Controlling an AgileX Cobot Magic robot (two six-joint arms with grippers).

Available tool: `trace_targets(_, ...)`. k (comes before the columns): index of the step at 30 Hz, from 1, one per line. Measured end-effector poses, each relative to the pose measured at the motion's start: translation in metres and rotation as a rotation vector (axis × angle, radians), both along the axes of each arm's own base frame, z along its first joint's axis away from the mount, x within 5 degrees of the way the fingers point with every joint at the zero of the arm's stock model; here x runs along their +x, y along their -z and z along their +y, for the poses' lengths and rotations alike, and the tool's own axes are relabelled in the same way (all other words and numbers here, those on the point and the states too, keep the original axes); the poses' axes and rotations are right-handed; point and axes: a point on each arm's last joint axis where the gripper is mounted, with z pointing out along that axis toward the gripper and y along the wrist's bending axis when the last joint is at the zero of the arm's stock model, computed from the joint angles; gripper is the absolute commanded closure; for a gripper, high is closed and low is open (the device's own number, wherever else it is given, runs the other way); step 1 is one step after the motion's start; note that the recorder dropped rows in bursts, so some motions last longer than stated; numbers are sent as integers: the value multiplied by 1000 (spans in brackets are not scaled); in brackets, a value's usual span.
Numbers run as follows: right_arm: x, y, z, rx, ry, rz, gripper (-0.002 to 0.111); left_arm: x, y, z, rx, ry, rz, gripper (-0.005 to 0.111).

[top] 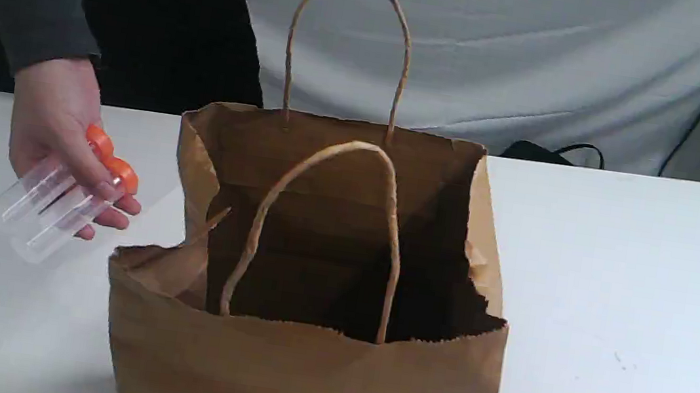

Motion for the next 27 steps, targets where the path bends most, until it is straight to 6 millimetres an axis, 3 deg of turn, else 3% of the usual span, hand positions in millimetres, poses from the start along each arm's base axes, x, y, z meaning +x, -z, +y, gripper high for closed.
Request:
trace_targets(3,11,0,-1,14,1,114,108,0,0,0,0,0,0,107)
trace_targets(6,27,22,-7,36,59,383,108,0,0,0,0,0,0,107)
trace_targets(11,57,93,-9,-31,93,856,108,0,0,0,17,-2,1,107)
trace_targets(13,64,117,-3,-70,18,952,108,0,0,0,22,-2,2,107)
trace_targets(16,70,133,9,-125,-119,984,108,0,0,0,28,-2,2,107)
trace_targets(21,81,122,25,-237,-290,987,108,0,0,0,28,-2,2,107)
trace_targets(27,109,70,38,-408,-464,1057,108,0,0,0,28,-2,2,107)
